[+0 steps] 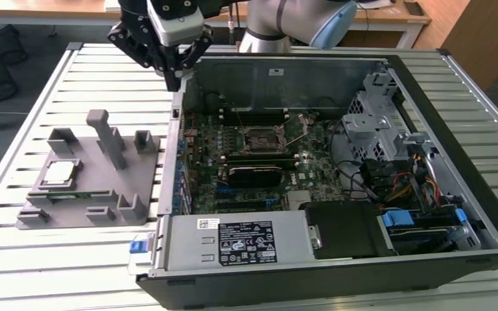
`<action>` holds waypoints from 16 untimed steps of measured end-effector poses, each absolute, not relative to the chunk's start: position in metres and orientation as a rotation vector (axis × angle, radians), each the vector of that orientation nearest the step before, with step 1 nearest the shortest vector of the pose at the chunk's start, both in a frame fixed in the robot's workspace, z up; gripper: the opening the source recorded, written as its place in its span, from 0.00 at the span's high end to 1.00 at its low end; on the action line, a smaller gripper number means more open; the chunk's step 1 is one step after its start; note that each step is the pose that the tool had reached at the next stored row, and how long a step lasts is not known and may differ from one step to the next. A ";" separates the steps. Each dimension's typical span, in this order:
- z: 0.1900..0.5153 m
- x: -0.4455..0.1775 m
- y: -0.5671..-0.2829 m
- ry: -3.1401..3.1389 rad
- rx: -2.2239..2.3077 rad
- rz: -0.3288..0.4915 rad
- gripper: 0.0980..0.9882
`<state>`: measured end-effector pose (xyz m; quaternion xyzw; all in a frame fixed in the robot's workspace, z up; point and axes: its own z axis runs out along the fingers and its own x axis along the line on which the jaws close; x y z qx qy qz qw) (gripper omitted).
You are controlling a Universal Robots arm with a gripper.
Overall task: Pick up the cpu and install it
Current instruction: 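Reach for the cpu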
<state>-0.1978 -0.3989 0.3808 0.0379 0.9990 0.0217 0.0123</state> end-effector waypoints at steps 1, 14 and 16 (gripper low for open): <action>0.381 -0.198 -0.399 3.114 0.118 0.068 0.99; 0.379 -0.202 -0.399 3.114 0.118 0.068 0.99; 0.379 -0.203 -0.399 3.115 0.118 0.068 0.99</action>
